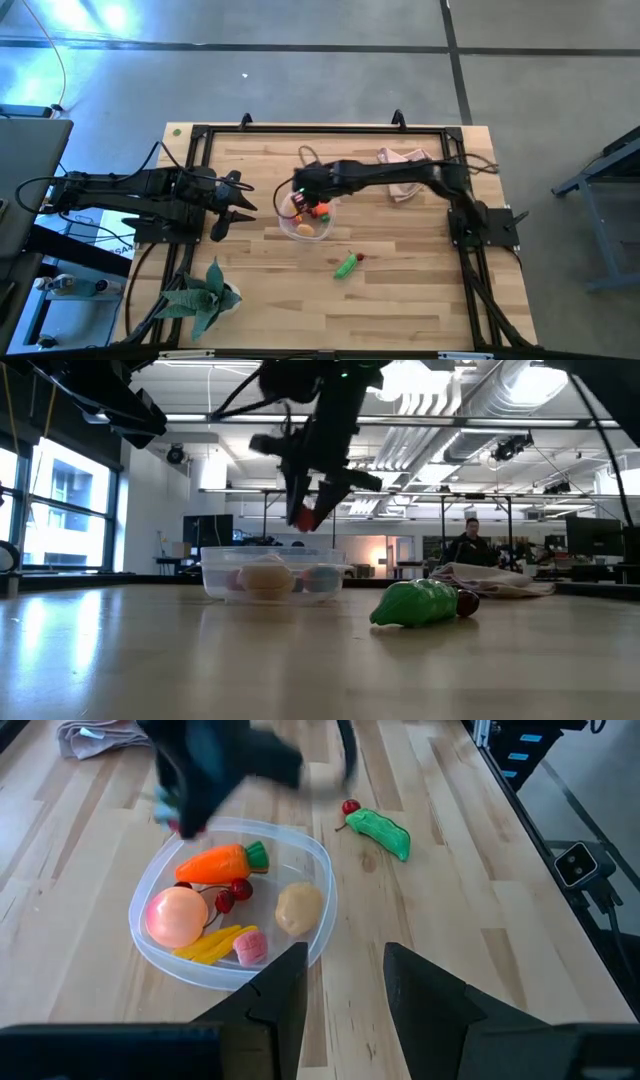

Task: Pick and placing Produce into tupperware
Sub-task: Put the strawberry into the transparent bin

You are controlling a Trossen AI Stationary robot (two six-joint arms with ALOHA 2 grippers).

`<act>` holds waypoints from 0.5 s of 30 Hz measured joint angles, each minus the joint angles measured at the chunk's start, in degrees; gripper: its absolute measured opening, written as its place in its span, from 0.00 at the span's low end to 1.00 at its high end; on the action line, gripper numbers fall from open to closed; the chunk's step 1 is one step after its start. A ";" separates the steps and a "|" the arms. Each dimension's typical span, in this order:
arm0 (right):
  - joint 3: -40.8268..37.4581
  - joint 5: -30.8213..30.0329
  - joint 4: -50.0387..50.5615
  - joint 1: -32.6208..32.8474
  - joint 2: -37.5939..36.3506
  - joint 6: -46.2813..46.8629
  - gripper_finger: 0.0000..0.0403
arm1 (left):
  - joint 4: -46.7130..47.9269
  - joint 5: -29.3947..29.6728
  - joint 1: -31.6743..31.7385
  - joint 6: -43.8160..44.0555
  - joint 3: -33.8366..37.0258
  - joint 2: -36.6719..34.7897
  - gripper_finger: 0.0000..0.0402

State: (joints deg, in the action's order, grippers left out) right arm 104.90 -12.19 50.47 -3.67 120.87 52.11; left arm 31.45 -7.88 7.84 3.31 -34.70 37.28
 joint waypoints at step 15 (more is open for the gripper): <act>19.51 0.02 13.64 3.20 16.27 -0.11 0.31 | -0.01 0.00 -0.01 0.02 0.00 0.00 0.30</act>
State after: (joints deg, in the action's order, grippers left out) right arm 124.42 -12.17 64.12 -0.47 137.14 52.00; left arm 31.45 -7.88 7.84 3.33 -34.70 37.28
